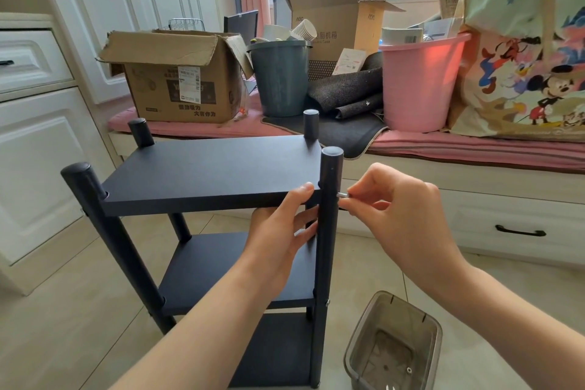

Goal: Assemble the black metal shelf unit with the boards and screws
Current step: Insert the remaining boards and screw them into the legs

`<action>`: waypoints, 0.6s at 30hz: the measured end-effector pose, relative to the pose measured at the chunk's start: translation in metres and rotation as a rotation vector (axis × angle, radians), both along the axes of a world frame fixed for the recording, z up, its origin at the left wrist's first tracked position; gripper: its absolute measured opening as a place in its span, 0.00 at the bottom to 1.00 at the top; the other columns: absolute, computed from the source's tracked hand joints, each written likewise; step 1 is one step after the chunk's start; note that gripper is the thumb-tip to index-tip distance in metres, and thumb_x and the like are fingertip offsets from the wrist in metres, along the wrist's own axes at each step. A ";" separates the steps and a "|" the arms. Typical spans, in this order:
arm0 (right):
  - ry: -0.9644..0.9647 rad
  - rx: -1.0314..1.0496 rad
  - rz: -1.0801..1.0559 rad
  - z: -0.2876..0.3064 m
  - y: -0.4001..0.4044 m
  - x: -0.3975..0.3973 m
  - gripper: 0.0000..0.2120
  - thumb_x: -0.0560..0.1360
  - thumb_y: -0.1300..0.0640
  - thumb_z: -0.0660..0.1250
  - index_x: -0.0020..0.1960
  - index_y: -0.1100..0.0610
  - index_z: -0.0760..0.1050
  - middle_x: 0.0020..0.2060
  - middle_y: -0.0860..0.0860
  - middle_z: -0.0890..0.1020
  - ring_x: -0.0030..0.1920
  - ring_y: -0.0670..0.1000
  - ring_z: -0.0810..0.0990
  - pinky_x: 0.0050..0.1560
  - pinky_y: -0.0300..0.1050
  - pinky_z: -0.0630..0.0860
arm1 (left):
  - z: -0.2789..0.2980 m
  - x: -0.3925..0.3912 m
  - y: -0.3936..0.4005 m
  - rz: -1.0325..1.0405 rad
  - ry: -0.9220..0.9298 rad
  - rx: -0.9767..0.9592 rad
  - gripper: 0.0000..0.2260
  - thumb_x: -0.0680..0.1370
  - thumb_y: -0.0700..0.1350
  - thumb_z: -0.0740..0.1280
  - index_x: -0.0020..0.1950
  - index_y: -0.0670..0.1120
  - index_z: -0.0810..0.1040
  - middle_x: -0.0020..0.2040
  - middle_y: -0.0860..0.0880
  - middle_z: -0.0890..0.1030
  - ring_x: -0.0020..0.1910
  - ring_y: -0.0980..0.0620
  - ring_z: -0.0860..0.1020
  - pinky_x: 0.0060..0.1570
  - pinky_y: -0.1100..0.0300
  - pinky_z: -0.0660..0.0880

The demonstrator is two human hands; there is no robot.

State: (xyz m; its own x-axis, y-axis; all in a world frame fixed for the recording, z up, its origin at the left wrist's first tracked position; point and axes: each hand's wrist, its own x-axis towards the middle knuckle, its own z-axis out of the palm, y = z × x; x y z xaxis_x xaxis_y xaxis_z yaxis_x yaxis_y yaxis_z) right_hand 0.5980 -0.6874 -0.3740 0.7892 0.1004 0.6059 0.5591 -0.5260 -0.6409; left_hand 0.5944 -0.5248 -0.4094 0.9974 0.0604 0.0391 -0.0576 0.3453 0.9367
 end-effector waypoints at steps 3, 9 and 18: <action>0.082 0.059 0.025 0.002 -0.001 0.001 0.08 0.69 0.57 0.78 0.39 0.54 0.79 0.32 0.45 0.84 0.36 0.42 0.83 0.41 0.36 0.80 | 0.000 0.000 0.000 0.001 -0.006 0.009 0.17 0.70 0.56 0.70 0.54 0.49 0.81 0.52 0.50 0.87 0.55 0.50 0.85 0.57 0.51 0.78; 0.282 0.219 0.102 0.005 -0.003 0.001 0.08 0.70 0.57 0.77 0.39 0.56 0.78 0.32 0.50 0.85 0.34 0.49 0.85 0.41 0.50 0.84 | 0.001 0.000 0.001 -0.005 -0.004 0.007 0.20 0.70 0.56 0.70 0.58 0.46 0.80 0.55 0.48 0.86 0.56 0.48 0.84 0.60 0.48 0.78; 0.205 0.130 0.079 0.004 0.000 -0.001 0.10 0.70 0.59 0.78 0.36 0.54 0.76 0.32 0.49 0.84 0.34 0.48 0.84 0.40 0.49 0.82 | 0.003 0.001 0.002 -0.005 0.021 -0.010 0.09 0.79 0.50 0.67 0.55 0.47 0.81 0.54 0.48 0.86 0.55 0.47 0.85 0.60 0.48 0.77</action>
